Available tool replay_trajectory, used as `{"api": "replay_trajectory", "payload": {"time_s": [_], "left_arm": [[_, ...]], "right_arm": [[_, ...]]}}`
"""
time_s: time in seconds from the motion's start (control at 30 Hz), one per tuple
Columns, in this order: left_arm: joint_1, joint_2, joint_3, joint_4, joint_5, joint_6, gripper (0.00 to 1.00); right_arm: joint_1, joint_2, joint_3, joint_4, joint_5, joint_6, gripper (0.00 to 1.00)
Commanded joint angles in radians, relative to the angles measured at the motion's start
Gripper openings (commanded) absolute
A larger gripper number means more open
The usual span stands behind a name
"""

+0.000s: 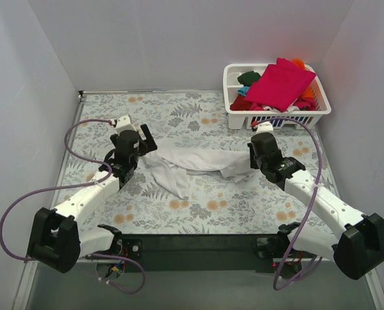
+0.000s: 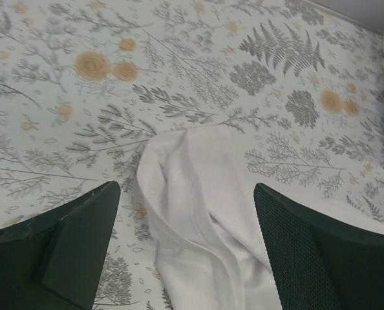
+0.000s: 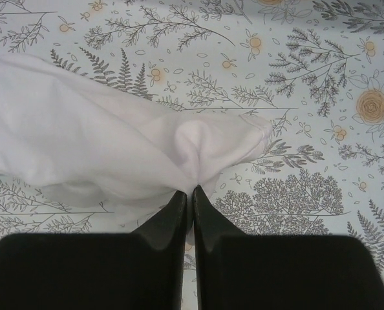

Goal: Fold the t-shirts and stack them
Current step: Flatten the tshirt out

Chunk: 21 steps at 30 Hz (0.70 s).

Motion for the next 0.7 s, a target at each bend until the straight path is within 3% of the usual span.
{"api": "replay_trajectory", "payload": {"time_s": [0.0, 0.33, 0.67], "left_arm": [[-0.005, 0.065, -0.014, 0.089, 0.190, -0.050, 0.78], [-0.006, 0.249, 0.075, 0.027, 0.105, -0.004, 0.78], [0.006, 0.278, 0.044, -0.021, 0.124, -0.013, 0.76]], "right_arm": [[-0.004, 0.014, -0.009, 0.070, -0.017, 0.014, 0.01], [-0.004, 0.025, -0.059, 0.097, -0.037, 0.018, 0.01], [-0.005, 0.036, -0.067, 0.106, -0.043, 0.014, 0.01]]}}
